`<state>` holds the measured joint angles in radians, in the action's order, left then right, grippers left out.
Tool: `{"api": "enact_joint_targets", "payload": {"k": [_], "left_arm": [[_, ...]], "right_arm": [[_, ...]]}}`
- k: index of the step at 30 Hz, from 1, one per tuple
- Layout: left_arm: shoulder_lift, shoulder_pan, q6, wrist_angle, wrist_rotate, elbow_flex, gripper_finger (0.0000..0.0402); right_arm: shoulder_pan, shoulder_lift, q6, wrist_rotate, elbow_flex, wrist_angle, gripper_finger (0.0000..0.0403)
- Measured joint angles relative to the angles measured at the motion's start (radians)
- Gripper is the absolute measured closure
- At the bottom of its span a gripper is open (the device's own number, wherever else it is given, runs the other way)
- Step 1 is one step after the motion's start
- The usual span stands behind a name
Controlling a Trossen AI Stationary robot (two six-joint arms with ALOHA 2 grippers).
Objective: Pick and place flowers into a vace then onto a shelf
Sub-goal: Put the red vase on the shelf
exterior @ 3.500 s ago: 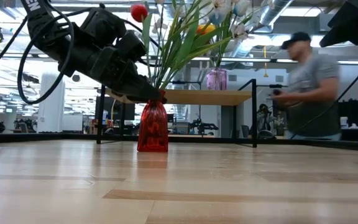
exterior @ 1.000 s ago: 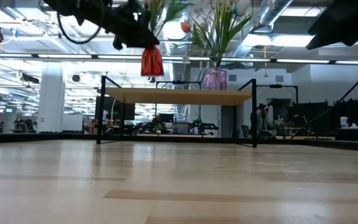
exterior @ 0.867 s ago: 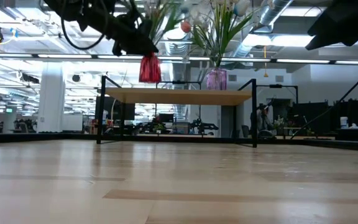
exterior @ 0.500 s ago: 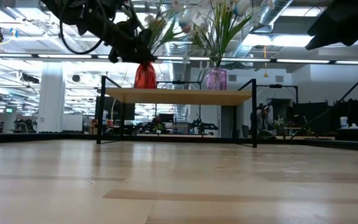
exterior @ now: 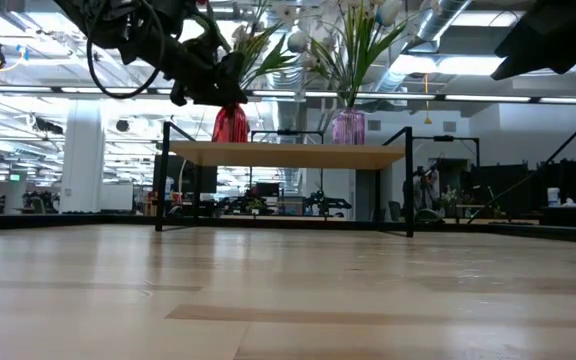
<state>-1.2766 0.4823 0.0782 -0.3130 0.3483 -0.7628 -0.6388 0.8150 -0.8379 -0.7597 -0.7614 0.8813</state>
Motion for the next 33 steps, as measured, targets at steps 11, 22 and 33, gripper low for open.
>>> {"api": "enact_joint_targets", "payload": {"k": [11, 22, 33], "left_arm": [[-0.001, -0.009, -0.030, 0.026, -0.002, 0.003, 0.0224], [0.028, -0.009, -0.053, 0.042, -0.002, 0.003, 0.0196], [0.164, -0.014, -0.059, 0.215, -0.001, 0.003, 0.0181]], "right_arm": [[0.000, 0.000, 0.000, 0.000, 0.000, 0.000, 0.0153], [0.000, 0.000, 0.000, 0.001, 0.000, -0.001, 0.0153], [0.000, 0.000, 0.000, 0.001, 0.000, -0.003, 0.0153]]}}
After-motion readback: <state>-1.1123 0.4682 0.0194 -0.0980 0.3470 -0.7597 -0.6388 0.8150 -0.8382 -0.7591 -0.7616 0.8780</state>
